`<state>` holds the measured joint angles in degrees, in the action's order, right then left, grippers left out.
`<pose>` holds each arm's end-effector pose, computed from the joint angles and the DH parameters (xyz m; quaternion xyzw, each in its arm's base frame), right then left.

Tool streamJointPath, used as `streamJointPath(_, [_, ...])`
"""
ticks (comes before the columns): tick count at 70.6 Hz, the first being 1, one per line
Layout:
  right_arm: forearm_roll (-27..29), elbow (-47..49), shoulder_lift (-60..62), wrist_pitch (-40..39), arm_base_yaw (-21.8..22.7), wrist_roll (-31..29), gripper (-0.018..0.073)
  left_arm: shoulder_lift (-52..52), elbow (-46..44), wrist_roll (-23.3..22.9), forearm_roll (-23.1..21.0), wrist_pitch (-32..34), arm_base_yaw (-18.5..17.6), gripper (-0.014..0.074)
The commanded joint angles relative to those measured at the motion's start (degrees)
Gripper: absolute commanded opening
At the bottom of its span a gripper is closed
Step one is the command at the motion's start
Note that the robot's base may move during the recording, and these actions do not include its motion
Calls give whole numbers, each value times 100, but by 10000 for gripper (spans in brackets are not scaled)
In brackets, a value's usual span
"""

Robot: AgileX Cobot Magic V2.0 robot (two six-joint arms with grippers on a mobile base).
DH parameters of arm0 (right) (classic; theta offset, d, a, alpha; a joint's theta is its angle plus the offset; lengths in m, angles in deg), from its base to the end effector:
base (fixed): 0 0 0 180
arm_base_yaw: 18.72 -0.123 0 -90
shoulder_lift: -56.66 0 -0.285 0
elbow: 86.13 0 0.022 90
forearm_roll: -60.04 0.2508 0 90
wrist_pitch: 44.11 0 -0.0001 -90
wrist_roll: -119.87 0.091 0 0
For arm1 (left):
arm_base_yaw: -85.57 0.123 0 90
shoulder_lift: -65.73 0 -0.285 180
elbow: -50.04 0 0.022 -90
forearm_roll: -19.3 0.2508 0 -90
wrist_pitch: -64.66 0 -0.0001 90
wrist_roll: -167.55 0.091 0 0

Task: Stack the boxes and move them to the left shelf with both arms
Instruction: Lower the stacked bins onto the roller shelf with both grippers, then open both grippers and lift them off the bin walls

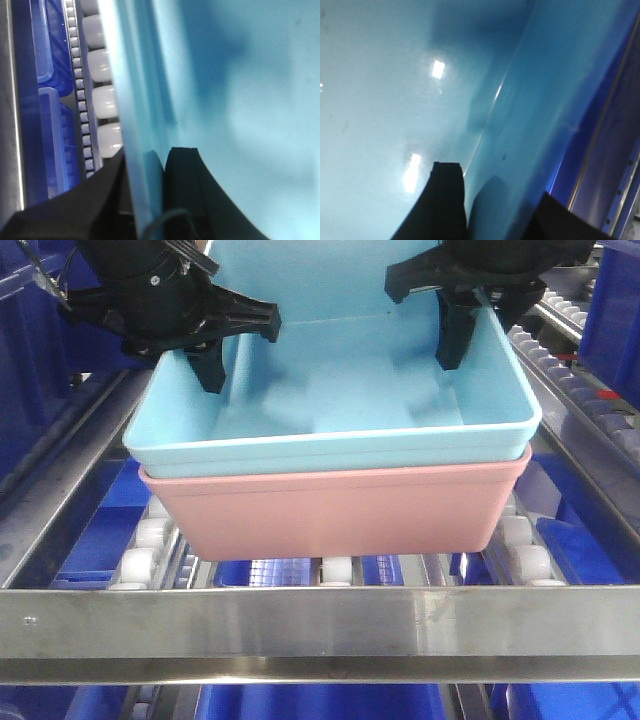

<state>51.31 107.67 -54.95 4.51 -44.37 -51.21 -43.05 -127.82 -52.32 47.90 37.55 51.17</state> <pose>0.3712 0.1667 0.3006 -0.1702 0.9399 0.0195 0.2955 0.3384 -0.2076 0.2608 0.1216 0.9116 -0.0629 0.3876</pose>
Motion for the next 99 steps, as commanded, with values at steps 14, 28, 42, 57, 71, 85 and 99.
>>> streamJointPath(14, [380, 263, 308, -547, -124, -225, 111, 273, -293, 49, 151, 783, -98, 64])
streamJointPath(28, [380, 263, 308, -432, -124, -225, 452, 273, -293, 49, 151, 754, -98, 380])
streamJointPath(42, [380, 270, 338, -258, -124, -220, 585, 328, -321, 49, 151, 559, -98, 559])
streamJointPath(57, [281, 275, 507, -184, -124, -220, 585, 598, -331, 49, 151, 309, -98, 556])
streamJointPath(71, [102, 275, 817, -49, -117, -214, 583, 971, -331, 49, 174, -150, -98, 556])
streamJointPath(85, [14, 275, 1324, 59, -117, -214, 414, 1459, -331, 49, 185, -791, -98, 549])
streamJointPath(99, [14, 275, 1977, 78, -117, -202, 23, 2115, -331, 49, 12, -1447, -98, 348])
